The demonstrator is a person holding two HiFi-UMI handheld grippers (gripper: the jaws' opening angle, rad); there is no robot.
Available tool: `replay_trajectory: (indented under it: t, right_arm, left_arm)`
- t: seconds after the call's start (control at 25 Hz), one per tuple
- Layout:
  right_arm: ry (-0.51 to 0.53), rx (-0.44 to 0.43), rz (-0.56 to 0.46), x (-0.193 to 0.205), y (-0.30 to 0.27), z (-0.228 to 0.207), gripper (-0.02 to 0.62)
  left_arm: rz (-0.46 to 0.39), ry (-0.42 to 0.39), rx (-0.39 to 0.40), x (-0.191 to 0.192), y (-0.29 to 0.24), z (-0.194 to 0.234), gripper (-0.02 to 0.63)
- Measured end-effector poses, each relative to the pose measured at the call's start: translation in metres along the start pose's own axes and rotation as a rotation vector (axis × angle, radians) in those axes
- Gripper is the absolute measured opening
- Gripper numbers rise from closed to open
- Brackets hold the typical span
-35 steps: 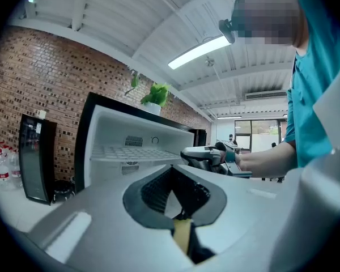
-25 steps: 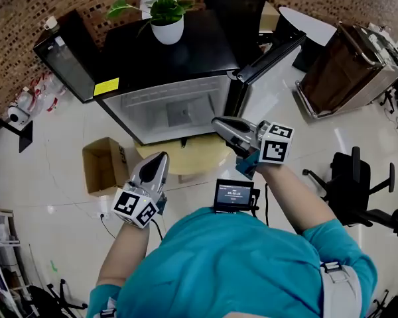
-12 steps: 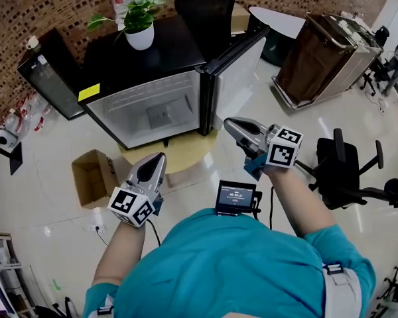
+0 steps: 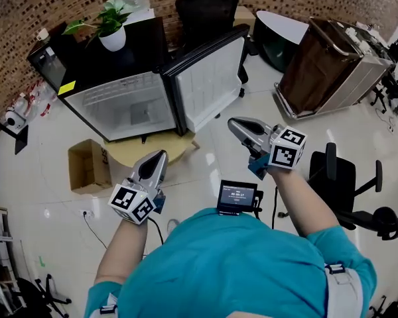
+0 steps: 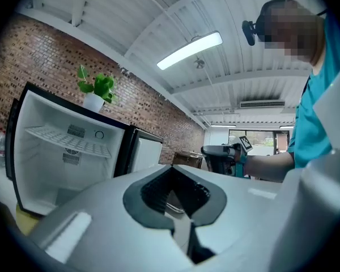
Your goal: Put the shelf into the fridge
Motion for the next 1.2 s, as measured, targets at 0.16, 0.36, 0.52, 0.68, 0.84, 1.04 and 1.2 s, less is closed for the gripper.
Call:
replay_trajectory:
  t: [0.16,0.36,0.52,0.68,0.84,1.04,1.2]
  right_arm:
    - [0.003,-0.042,0.020,0.011,0.059,-0.010,0.002]
    - [0.042,-0.069,-0.034,0.068,0.169,0.049,0.002]
    - [0.058,-0.062,-0.057,0.076,0.190,0.089,0.002]
    - [0.061,-0.030,-0.102,0.102,0.240,0.136,0.002]
    - [0.075,0.001,-0.135,0.118,0.268,0.167,0.002]
    - [0.102,0.000,-0.137,0.123,0.315,0.196,0.002]
    - [0.124,-0.020,-0.127,0.127,0.368,0.209,0.002]
  left_arm:
    - [-0.012,-0.023,-0.043,0.026,-0.014,-0.062,-0.002]
    - [-0.043,-0.094,-0.037,0.071,0.027,-0.185,-0.002]
    - [-0.050,-0.093,-0.018,0.072,0.054,-0.208,-0.002]
    - [-0.043,-0.100,0.027,0.082,0.086,-0.254,-0.002]
    - [-0.021,-0.106,0.022,0.095,0.113,-0.276,-0.002]
    - [-0.007,-0.108,0.010,0.109,0.126,-0.323,-0.002]
    - [-0.007,-0.127,-0.013,0.119,0.118,-0.382,-0.002]
Point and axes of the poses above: the fingertips, and each gripper's own axes: y backward along the fingers, z to its left, x out of its underside, the point moved 10 cm from there along y, backward along the fingers, and after that the axes turned 4 degrees about z, right-handed, at the moved point
